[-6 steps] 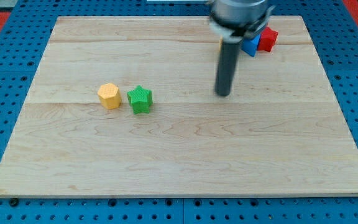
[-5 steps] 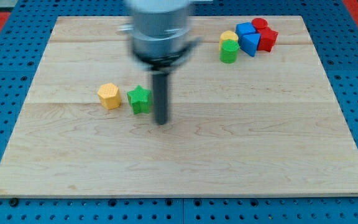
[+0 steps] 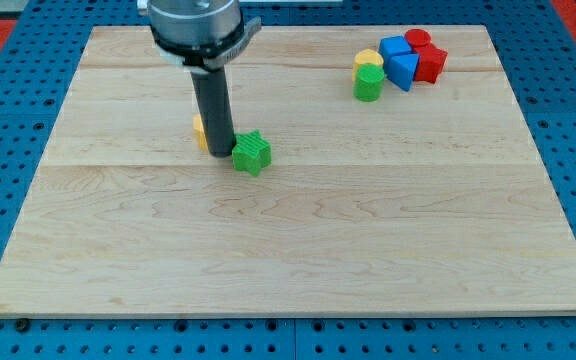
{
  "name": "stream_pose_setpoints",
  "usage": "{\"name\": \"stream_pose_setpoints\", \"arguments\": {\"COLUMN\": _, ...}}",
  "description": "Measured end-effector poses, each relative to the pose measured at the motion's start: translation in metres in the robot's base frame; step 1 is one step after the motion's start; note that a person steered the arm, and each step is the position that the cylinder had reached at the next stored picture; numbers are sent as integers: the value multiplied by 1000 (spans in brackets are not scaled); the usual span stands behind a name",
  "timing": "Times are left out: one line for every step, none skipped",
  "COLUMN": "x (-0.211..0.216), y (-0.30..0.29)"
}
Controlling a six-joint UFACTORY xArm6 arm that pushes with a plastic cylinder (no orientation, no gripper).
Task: Place the yellow hexagon towards the left side of green circle
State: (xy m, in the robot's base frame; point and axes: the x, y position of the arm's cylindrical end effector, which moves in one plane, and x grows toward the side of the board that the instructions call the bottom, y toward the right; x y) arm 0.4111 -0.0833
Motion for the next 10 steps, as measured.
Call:
{"name": "stream_pose_setpoints", "arguments": {"x": -29, "y": -18}}
{"name": "stream_pose_setpoints", "arguments": {"x": -36, "y": -21}}
{"name": "stream_pose_setpoints", "arguments": {"x": -37, "y": -83}}
{"name": "stream_pose_setpoints", "arguments": {"x": -51, "y": -136}}
{"name": "stream_pose_setpoints", "arguments": {"x": -92, "y": -86}}
{"name": "stream_pose_setpoints", "arguments": {"x": -86, "y": -32}}
{"name": "stream_pose_setpoints", "arguments": {"x": -84, "y": -104}}
{"name": "stream_pose_setpoints", "arguments": {"x": -51, "y": -118}}
{"name": "stream_pose_setpoints", "arguments": {"x": -25, "y": -97}}
{"name": "stream_pose_setpoints", "arguments": {"x": -67, "y": -43}}
